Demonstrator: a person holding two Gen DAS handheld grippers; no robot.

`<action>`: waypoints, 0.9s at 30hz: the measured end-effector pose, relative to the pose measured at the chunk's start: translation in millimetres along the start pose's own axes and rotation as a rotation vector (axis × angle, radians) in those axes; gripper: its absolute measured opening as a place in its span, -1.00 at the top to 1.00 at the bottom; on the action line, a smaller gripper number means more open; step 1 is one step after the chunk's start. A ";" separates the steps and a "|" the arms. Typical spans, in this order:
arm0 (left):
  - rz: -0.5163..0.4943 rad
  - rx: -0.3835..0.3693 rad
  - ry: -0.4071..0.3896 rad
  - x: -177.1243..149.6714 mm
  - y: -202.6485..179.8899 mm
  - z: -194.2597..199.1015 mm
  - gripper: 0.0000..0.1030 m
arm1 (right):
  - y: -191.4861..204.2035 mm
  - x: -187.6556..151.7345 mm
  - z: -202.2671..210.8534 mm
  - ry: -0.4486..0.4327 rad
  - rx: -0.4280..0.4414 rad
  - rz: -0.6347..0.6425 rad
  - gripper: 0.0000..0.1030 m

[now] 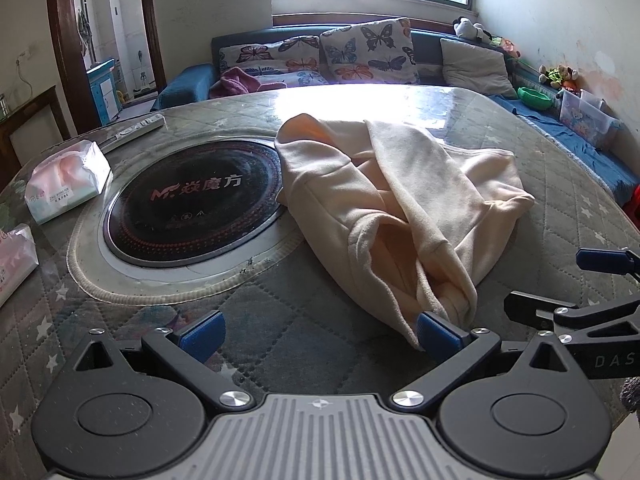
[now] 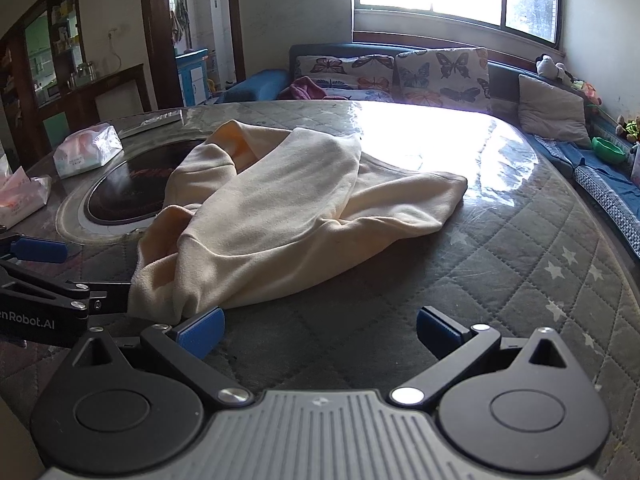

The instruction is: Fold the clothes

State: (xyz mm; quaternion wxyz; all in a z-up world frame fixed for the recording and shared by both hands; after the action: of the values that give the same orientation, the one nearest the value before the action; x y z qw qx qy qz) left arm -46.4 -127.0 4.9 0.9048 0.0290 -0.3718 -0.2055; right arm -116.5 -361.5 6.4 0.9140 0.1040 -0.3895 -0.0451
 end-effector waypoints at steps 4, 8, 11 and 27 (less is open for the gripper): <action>-0.004 -0.004 0.001 1.3 -0.8 -0.4 -1.00 | 1.9 0.3 -1.0 0.004 0.003 0.003 -1.00; -0.002 -0.007 0.004 1.4 -0.2 -1.8 -1.00 | 2.9 0.4 -2.0 0.007 0.001 0.006 -1.00; -0.002 -0.008 0.005 1.3 0.5 -2.1 -1.00 | 3.5 0.5 -2.7 0.009 0.002 0.007 -1.00; 0.002 -0.012 0.000 7.2 5.8 -2.9 -1.00 | 7.4 7.0 -7.5 0.007 0.003 0.012 -1.00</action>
State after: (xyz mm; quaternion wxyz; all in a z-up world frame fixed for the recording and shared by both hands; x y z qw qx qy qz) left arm -37.8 -124.8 8.7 0.9052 0.0231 -0.3706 -0.2068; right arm -106.2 -354.3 7.9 0.9155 0.1031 -0.3869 -0.0384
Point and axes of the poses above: each gripper's, at about its wrist camera, not at the fingertips, and z roughly against the way its jaws point, y to its left, x to its top, the point moved 5 cm from there along -z, roughly the way its jaws point, and after that the axes turned 15 degrees about -z, right-handed, at the moved point
